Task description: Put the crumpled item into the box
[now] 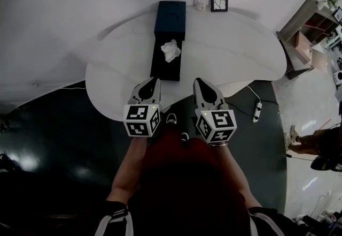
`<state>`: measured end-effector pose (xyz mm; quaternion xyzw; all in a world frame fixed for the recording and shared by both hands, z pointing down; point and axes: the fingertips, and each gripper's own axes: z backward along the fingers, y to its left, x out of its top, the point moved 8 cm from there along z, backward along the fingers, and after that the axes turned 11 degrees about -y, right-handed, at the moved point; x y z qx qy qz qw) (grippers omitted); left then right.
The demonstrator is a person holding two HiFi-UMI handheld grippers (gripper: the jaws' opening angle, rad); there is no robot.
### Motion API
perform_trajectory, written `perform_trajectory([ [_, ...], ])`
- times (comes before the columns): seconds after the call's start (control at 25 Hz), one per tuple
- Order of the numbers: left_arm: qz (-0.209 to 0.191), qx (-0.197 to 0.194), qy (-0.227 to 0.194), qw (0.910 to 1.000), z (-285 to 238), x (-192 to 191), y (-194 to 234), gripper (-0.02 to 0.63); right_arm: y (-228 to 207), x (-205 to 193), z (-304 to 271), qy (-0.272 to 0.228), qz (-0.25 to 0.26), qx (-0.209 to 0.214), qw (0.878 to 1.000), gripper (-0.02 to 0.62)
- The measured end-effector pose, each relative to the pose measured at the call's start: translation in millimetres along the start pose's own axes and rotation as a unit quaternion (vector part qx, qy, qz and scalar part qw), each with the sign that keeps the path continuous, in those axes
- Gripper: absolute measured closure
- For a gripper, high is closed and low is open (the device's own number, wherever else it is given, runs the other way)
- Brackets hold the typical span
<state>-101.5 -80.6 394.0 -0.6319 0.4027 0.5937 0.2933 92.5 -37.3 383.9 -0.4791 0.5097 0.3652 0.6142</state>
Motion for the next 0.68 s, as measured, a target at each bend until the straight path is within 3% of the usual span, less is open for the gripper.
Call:
perform_trajectory([
  [0.68, 0.005, 0.0, -0.013, 0.9999, 20.0, 0.3, -4.8, 0.583, 0.9, 0.1, 17.8, -0.012, 0.002, -0.01, 1.0, 0.58],
])
